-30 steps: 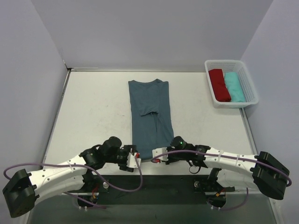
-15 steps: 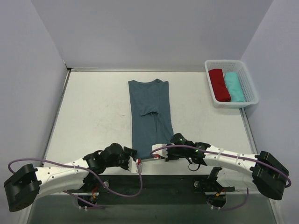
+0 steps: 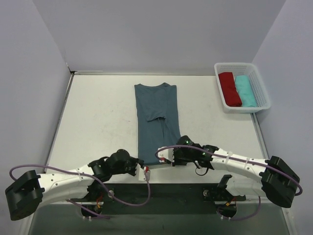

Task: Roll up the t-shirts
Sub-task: Roll the T-shirt to the center of the board.

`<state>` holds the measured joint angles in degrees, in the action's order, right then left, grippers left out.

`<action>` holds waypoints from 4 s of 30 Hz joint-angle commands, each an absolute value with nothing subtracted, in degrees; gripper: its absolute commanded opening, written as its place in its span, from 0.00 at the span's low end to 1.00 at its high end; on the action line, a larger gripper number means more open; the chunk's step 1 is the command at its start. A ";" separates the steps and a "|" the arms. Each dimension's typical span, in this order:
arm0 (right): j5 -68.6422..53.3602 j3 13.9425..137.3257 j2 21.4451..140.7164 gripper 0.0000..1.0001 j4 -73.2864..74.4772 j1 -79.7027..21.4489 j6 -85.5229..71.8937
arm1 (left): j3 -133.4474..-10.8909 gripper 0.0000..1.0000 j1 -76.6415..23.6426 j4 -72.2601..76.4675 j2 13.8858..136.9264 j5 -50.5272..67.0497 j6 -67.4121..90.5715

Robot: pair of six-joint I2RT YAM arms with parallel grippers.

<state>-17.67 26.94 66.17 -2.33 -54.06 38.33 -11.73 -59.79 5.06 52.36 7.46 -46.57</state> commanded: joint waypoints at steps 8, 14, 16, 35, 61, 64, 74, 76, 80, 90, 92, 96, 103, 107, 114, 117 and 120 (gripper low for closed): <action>-36.63 39.28 67.50 0.01 19.23 -46.14 35.24 | -27.68 0.00 -53.71 -17.57 49.48 24.76 -36.31; -41.30 44.11 69.69 0.00 25.92 -43.07 35.94 | -33.48 0.00 -45.62 -24.07 55.37 32.16 -35.95; -43.41 45.34 71.54 0.00 28.37 -41.06 37.26 | -34.19 0.00 -44.39 -24.96 56.77 34.53 -35.86; -54.85 68.55 102.02 0.01 56.68 -28.04 56.42 | -55.54 0.00 -29.36 -43.06 88.94 51.59 -47.63; -48.52 84.37 121.11 0.03 67.68 -25.84 60.65 | -57.75 0.07 -26.46 -42.55 101.08 44.92 -46.86; -47.29 86.04 122.51 0.03 67.32 -25.84 58.54 | -56.26 0.11 -26.46 -40.35 99.93 43.51 -45.88; -42.54 89.38 126.03 0.04 65.13 -26.28 50.99 | -50.81 0.54 -25.84 -33.58 86.61 35.52 -39.29; -41.66 90.17 127.17 0.04 64.87 -26.28 49.49 | -49.84 0.58 -25.84 -32.09 82.37 33.50 -38.06; -40.17 91.67 128.41 0.05 63.90 -27.07 46.85 | -46.68 0.80 -28.89 -28.32 69.92 31.21 -36.13; -39.29 90.53 127.53 0.06 60.12 -28.92 43.86 | -24.36 0.97 -59.57 1.73 54.31 2.84 -40.24; -39.20 90.27 127.35 0.06 59.86 -29.00 43.77 | -20.84 0.97 -62.22 8.24 55.10 0.44 -42.09; -39.29 88.77 126.30 0.06 59.15 -29.09 44.30 | -18.28 0.97 -63.98 15.72 60.10 -3.68 -46.74; -39.20 87.72 125.60 0.06 58.89 -29.62 45.09 | -16.44 0.94 -65.57 27.41 70.66 -8.79 -50.18; -39.55 87.36 125.25 0.06 58.89 -29.71 45.79 | -15.03 0.81 -65.74 27.25 71.71 -8.17 -52.47; -39.90 87.89 125.68 0.06 59.33 -29.71 46.05 | -14.85 0.50 -65.74 27.51 76.37 -8.17 -56.86; -40.08 88.07 125.95 0.07 59.85 -29.62 46.49 | -17.31 0.23 -65.65 24.71 77.87 -7.91 -54.33; -41.13 87.54 124.20 0.18 59.59 -28.31 47.11 | -19.60 0.01 -65.65 19.79 76.91 -7.47 -50.90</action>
